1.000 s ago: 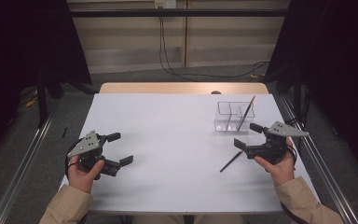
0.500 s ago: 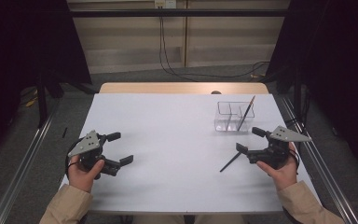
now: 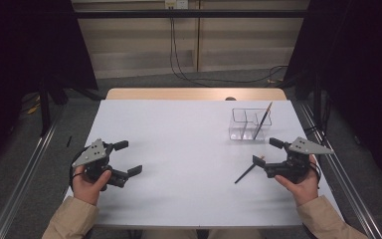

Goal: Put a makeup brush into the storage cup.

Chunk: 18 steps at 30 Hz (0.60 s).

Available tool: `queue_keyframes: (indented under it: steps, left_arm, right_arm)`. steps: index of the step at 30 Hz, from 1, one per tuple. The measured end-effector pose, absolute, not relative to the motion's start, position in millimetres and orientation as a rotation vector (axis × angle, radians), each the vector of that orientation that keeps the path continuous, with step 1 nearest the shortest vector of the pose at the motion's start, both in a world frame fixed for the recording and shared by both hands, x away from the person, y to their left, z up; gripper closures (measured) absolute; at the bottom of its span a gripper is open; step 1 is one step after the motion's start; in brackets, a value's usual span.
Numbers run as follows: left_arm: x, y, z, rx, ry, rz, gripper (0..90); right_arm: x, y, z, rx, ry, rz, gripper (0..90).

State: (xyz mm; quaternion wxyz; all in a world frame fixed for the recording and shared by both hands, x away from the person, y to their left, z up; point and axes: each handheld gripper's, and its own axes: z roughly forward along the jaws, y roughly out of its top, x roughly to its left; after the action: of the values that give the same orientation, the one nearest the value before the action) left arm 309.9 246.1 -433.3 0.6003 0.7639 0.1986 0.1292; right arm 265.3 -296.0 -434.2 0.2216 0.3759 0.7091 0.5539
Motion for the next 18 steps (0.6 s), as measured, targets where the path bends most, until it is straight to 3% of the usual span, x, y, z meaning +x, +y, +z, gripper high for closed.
queue_keyframes:
  steps: [18]
  left_arm:
    - [312.2,242.2,-433.4,1.776,0.453,0.294,0.1]
  right_arm:
    - [270.2,-296.2,-436.5,1.060,1.964,1.498,3.7]
